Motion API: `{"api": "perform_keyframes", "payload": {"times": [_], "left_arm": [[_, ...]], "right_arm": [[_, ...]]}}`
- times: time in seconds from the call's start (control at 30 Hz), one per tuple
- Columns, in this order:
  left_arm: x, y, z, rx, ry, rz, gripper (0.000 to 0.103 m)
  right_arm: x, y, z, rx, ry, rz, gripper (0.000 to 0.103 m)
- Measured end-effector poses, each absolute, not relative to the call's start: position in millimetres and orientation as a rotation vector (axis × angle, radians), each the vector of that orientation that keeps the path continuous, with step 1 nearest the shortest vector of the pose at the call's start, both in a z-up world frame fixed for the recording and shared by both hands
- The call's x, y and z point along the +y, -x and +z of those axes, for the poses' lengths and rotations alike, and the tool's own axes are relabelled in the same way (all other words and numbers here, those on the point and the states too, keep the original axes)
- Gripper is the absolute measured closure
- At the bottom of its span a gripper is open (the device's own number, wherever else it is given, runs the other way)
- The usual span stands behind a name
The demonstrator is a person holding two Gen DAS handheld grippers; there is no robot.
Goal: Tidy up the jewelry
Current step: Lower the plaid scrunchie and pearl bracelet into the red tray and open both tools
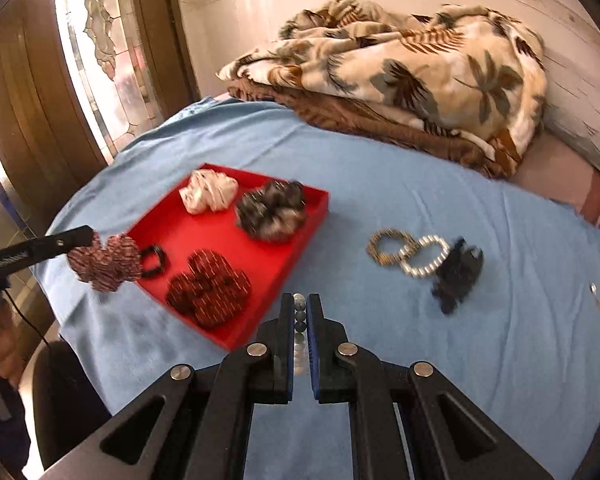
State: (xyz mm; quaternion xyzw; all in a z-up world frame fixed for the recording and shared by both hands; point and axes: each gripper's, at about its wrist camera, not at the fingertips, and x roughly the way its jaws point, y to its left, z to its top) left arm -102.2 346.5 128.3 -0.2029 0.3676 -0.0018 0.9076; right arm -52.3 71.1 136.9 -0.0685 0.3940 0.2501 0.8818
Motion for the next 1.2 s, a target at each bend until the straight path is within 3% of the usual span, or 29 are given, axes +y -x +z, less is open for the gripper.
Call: {"api": "perform_keyframes", "payload": {"times": [0.5, 0.93, 1.07, 1.13, 1.2], "left_arm": [[377.6, -1.2, 83.3, 0.796, 0.392, 0.123, 0.099], [390.8, -3.5, 63.0, 0.782, 0.330, 0.134, 0.099], [385.2, 4.6, 64.2, 0.762, 0.284, 0.166, 0.092], [384.2, 6.7, 65.2, 0.751, 0.279, 0.174, 0.084], [383.8, 9.6, 67.2, 0.729, 0.279, 0.178, 0.067]], "right_arm": [[184.0, -6.4, 117.6, 0.880, 0.235, 0.600, 0.096], [214.4, -41.8, 68.7, 0.970, 0.224, 0.542, 0.096], [208.4, -43.3, 60.3, 0.986, 0.233, 0.506, 0.096], [206.8, -41.8, 59.6, 0.985, 0.230, 0.500, 0.096], [207.2, -38.5, 61.2, 0.975, 0.245, 0.493, 0.096]]}}
